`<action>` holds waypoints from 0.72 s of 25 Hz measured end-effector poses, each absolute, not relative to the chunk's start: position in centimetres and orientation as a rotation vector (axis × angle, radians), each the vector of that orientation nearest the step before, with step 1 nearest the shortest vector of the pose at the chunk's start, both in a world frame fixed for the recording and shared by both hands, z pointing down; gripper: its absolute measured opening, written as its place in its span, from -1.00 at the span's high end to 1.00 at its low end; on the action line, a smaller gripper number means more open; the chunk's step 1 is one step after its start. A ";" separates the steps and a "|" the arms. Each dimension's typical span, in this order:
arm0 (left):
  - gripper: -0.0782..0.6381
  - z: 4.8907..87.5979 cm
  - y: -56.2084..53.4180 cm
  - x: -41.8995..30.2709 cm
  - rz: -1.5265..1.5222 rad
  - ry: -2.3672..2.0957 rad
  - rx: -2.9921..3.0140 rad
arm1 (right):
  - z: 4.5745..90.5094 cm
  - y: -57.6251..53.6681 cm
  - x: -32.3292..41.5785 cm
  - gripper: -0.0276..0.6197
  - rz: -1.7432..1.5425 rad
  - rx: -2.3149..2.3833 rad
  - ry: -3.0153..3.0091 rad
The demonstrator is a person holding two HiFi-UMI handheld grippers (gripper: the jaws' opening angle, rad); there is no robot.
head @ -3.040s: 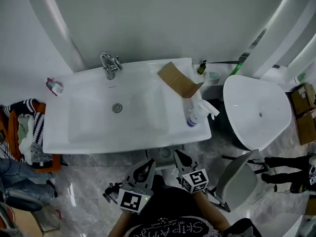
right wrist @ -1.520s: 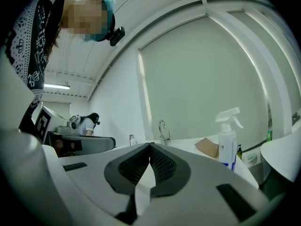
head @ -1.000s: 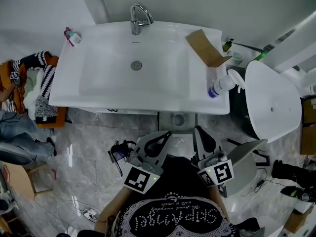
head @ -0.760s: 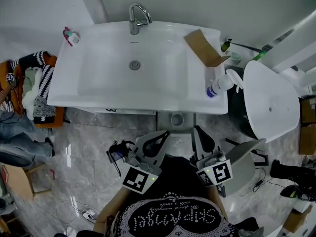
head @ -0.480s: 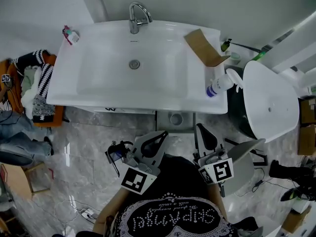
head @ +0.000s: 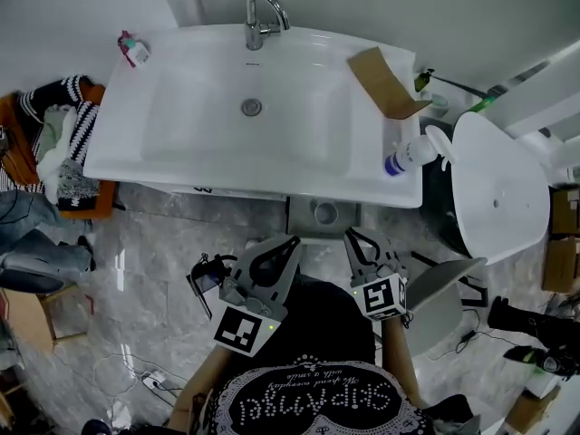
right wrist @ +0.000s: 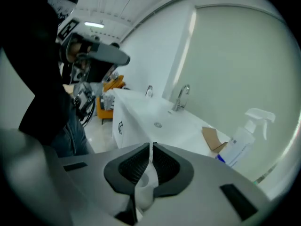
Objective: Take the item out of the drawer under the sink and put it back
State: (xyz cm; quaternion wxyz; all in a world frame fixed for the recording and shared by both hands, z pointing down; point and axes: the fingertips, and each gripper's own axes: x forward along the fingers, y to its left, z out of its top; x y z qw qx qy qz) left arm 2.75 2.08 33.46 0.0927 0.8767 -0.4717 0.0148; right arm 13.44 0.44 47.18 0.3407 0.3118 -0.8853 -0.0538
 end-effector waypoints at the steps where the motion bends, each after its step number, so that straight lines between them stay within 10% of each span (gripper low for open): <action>1: 0.78 33.5 2.0 2.6 0.047 -1.405 2.593 | 48.5 0.6 13.3 0.86 -0.149 0.760 -2.267; 18: 0.78 35.5 1.2 1.6 0.121 -1.433 2.425 | 62.5 -0.7 12.2 0.83 -0.025 0.409 -2.069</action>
